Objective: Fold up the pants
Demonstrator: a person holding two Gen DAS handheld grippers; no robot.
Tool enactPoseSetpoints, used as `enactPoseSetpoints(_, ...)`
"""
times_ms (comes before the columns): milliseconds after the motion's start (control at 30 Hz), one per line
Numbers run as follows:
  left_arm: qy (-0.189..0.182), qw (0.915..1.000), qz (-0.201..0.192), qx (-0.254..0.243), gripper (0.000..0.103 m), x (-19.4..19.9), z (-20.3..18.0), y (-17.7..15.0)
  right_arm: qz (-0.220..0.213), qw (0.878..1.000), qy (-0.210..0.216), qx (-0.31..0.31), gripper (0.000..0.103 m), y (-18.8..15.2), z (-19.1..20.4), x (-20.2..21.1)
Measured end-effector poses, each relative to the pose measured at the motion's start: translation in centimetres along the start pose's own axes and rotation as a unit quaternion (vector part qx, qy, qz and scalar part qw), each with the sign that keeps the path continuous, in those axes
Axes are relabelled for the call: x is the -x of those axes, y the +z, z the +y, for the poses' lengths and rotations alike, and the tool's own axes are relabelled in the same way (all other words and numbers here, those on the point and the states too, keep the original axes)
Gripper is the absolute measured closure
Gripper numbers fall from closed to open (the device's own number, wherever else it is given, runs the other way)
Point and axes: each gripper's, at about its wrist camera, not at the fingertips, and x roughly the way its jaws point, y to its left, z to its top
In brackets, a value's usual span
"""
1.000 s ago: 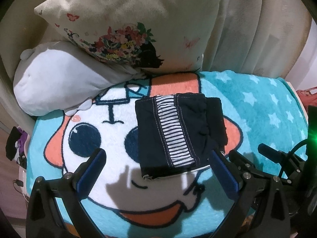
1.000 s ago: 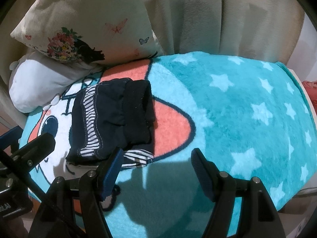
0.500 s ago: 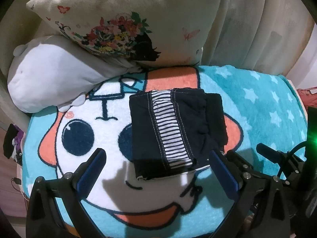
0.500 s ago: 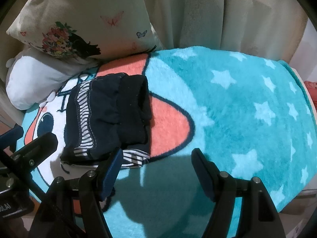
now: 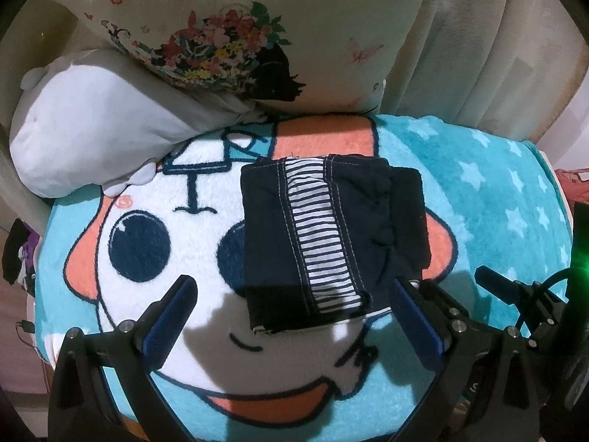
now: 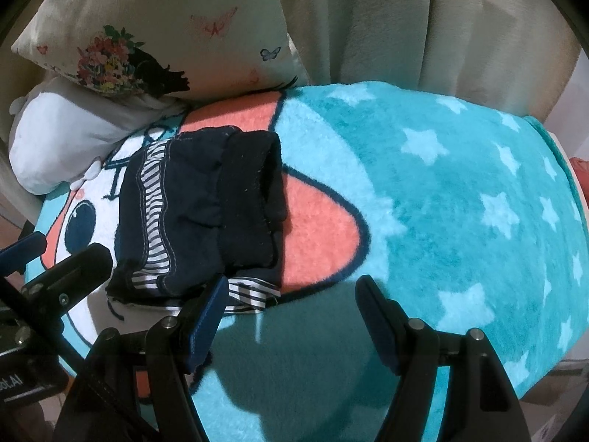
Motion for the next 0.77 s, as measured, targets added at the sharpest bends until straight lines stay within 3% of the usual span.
enactPoseSetpoints(567,-0.001,0.9998,0.01,0.017,0.0,-0.6,0.7,-0.2,0.009,1.0,0.004,0.01,0.027,-0.1,0.6,-0.7)
enactPoseSetpoints(767,0.019,0.9995,0.006,0.025,0.0,-0.4,1.3,-0.3,0.004,1.0,0.015,0.022,0.027,-0.3,1.3,-0.7)
